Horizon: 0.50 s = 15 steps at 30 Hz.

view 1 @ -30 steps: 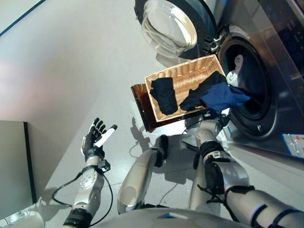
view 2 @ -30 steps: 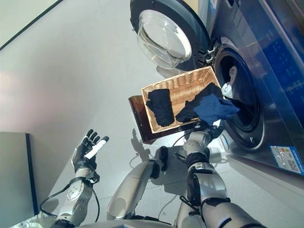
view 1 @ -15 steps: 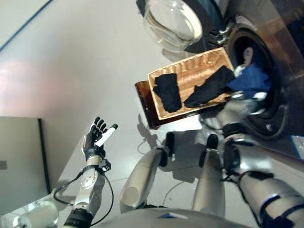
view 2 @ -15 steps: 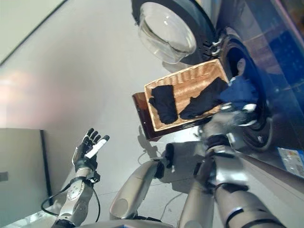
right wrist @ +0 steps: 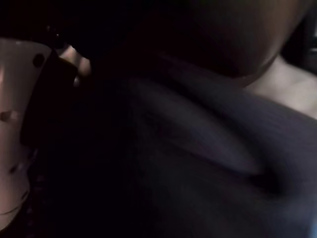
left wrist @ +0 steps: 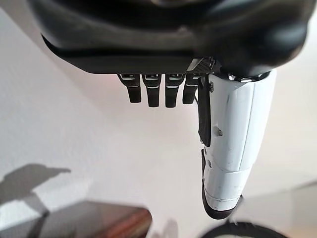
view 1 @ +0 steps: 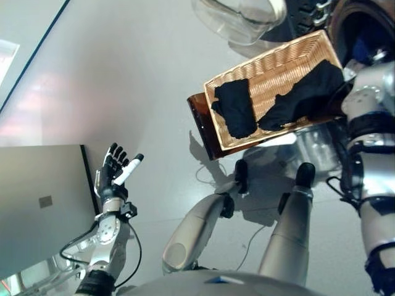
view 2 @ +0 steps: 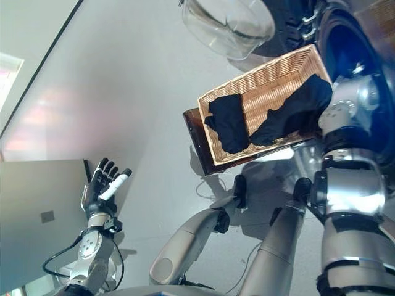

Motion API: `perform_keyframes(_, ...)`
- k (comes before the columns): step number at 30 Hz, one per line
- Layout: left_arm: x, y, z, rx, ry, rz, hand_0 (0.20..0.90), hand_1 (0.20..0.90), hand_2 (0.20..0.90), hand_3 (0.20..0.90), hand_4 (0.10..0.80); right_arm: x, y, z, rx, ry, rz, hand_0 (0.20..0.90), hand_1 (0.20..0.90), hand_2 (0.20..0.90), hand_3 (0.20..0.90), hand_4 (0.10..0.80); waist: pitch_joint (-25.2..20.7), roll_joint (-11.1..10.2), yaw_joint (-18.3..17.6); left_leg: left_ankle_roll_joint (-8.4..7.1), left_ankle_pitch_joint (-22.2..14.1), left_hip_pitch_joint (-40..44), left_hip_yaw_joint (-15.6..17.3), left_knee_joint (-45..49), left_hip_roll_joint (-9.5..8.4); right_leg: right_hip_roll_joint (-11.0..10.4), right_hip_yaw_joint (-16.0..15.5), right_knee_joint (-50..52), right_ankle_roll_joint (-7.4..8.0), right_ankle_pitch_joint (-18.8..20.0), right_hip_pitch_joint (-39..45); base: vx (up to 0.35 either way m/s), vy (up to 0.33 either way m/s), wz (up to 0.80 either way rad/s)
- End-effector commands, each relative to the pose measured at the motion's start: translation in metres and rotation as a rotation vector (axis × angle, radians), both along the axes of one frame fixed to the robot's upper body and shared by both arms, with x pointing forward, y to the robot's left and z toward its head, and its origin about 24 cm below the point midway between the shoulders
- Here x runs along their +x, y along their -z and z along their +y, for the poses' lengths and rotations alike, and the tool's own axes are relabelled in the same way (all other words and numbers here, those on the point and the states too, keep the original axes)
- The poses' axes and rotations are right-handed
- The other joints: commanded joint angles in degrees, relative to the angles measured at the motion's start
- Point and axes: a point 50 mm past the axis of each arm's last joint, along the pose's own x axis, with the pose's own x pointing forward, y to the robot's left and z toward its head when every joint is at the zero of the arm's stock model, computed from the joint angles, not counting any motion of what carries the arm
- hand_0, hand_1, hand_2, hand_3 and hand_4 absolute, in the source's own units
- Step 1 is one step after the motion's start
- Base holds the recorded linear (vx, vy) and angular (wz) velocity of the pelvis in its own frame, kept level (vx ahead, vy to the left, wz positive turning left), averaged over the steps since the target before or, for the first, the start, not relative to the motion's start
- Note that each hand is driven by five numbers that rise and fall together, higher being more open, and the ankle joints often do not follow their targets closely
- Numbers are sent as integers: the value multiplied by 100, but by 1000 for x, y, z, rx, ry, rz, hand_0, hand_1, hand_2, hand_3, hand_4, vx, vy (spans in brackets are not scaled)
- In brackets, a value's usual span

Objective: Pick up the clothes and place them into the washing machine

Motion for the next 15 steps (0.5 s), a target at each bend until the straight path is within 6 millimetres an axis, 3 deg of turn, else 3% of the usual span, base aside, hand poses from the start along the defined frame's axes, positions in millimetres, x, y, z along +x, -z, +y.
perform_keyframes(1, -1, -18, 25, 10, -111, -114, 900, 900, 900, 900, 800, -3, -37, 4, -214, -25, -89, 900, 900, 900, 900, 800, -212, 272, -20, -590, -58, -289, -232, 156, 233, 287, -281, -218, -368, -426, 619, -4, 13, -10)
perform_keyframes(5, 2, -12, 27, 3, -118, -90, 900, 900, 900, 900, 800, 13, 21, 30, -149, -156, 17, 900, 900, 900, 900, 800, -272, 163, -22, -627, 28, -32, -275, -85, 257, 311, -388, -514, -341, -331, 953, -7, 0, -8)
perform_keyframes(8, 2, -11, 30, 0, -130, -84, 900, 900, 900, 900, 800, 14, 38, 37, -131, -188, 38, 900, 900, 900, 900, 800, -248, 68, -63, -655, 94, 129, -302, -222, 238, 295, -475, -714, -328, -226, 1147, -9, -29, 3)
perform_keyframes(11, 2, -6, 30, 6, -118, -61, 900, 900, 900, 900, 800, 18, 74, 53, -111, -260, 134, 900, 900, 900, 900, 800, -240, -140, -63, -657, 165, 307, -362, -363, 287, 281, -639, -1069, -281, -78, 1499, -18, -56, 7)
perform_keyframes(12, 2, -6, 31, 6, -118, -60, 900, 900, 900, 900, 800, 18, 74, 53, -111, -261, 134, 900, 900, 900, 900, 800, -237, -140, -66, -657, 166, 314, -367, -365, 288, 282, -645, -1080, -281, -74, 1513, -13, -47, 13)
perform_keyframes(15, -1, 0, 32, 7, -102, -34, 900, 900, 900, 900, 800, 16, 109, 56, -122, -310, 294, 900, 900, 900, 900, 800, -276, -364, 12, -644, 144, 458, -447, -365, 342, 290, -732, -1313, -267, 18, 1817, 8, -47, 12)
